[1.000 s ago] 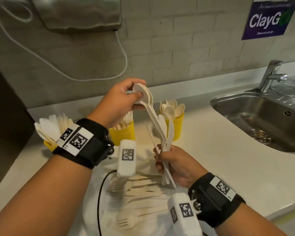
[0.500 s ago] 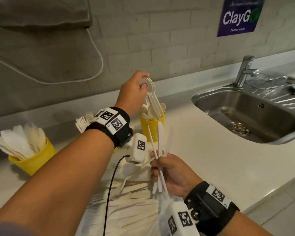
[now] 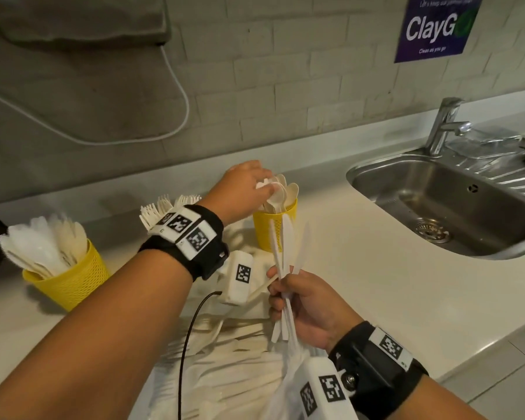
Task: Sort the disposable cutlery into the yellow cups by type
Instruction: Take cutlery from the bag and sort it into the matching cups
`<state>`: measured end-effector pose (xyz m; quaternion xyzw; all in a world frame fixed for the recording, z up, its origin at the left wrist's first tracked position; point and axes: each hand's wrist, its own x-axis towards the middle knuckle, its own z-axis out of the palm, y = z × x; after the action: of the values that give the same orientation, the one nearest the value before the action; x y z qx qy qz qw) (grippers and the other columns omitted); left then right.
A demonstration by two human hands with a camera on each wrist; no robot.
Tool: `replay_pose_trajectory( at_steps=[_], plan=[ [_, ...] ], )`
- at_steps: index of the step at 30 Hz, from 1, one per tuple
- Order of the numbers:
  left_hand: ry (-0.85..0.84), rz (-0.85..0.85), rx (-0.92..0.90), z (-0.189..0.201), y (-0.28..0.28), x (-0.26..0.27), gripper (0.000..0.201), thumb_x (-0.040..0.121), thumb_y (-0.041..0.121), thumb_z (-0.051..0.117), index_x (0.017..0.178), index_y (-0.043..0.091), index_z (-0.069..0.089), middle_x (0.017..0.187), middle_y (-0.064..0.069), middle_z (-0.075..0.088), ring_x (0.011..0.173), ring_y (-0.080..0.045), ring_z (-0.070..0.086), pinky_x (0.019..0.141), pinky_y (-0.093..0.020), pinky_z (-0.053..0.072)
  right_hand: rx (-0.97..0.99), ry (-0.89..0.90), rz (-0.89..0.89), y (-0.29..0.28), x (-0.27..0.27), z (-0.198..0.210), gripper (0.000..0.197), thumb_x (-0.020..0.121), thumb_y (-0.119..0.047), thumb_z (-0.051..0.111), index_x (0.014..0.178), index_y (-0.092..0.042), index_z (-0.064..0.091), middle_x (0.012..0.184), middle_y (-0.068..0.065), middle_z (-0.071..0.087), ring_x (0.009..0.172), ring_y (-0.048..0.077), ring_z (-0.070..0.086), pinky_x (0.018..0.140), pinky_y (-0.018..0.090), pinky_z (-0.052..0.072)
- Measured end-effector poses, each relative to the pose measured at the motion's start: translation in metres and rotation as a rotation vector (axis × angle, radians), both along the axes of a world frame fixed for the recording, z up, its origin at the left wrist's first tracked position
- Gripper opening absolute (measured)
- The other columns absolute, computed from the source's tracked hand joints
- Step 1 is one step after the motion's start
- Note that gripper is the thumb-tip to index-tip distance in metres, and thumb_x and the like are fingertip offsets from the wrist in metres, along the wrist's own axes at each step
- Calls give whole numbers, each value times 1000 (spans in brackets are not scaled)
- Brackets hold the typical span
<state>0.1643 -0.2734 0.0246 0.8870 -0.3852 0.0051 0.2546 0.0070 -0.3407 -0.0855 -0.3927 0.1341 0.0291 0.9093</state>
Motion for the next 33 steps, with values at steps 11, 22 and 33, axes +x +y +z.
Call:
replay_pose_trajectory(
  at_steps=[11, 22, 33],
  plan=[
    [724, 445, -600, -39, 178, -66, 15, 90, 2, 54, 100, 12, 60, 93, -11, 61, 73, -18, 58, 58, -21, 52, 221, -113, -128, 8, 21, 25, 15, 70, -3, 43, 75, -15, 52, 57, 3, 46, 44, 14, 39, 49, 25, 35],
    [954, 402, -1119, -39, 157, -82, 12, 92, 9, 50, 82, 9, 56, 71, -5, 57, 53, -7, 55, 45, -15, 45, -64, -67, 229, 70, 16, 16, 18, 81, 4, 41, 81, -9, 54, 65, 12, 57, 43, 17, 43, 50, 27, 36],
    [484, 353, -999, -2, 125, -57, 16, 93, 6, 44, 87, 15, 56, 84, -3, 64, 65, -11, 52, 48, -16, 41, -178, -40, 179, 68, 22, 32, 21, 87, 5, 40, 90, -8, 56, 64, 9, 58, 47, 16, 44, 54, 28, 36]
  ],
)
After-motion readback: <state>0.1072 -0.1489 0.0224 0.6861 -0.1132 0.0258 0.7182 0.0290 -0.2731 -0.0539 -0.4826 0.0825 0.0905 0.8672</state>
